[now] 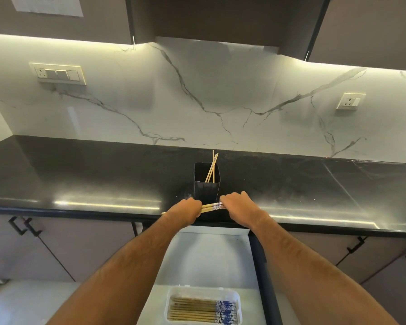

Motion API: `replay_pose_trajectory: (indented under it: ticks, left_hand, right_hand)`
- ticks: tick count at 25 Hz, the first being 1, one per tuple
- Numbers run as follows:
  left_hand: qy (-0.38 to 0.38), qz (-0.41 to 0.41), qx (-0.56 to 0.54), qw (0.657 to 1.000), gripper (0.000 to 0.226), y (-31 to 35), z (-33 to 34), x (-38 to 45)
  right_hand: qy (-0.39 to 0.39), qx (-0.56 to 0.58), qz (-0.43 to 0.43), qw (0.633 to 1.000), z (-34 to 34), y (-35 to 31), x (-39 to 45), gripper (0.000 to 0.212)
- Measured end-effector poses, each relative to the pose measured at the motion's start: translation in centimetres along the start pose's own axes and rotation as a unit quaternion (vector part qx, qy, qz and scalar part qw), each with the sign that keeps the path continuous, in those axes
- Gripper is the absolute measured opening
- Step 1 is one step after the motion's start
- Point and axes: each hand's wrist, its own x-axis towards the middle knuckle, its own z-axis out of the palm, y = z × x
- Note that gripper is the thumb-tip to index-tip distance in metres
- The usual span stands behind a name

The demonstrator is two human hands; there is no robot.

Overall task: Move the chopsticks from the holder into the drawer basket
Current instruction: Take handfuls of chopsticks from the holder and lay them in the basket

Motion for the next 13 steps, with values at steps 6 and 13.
replay_pose_trajectory:
  ticks: [6,13]
  left_hand:
    - [0.019,0.014,0.012,1.0,0.018,2.0,4.2,-2.1]
    - [-0.011,0.042,0.01,0.999,0.015,1.5,11.8,-4.9]
  right_hand:
    - [-0.072,0.045,-0.003,0.996,4.3,-4.3,-1.7,0.022]
    - [-0.085,0.053,0.013,0.995,11.2,-6.6,-5.7,0.014]
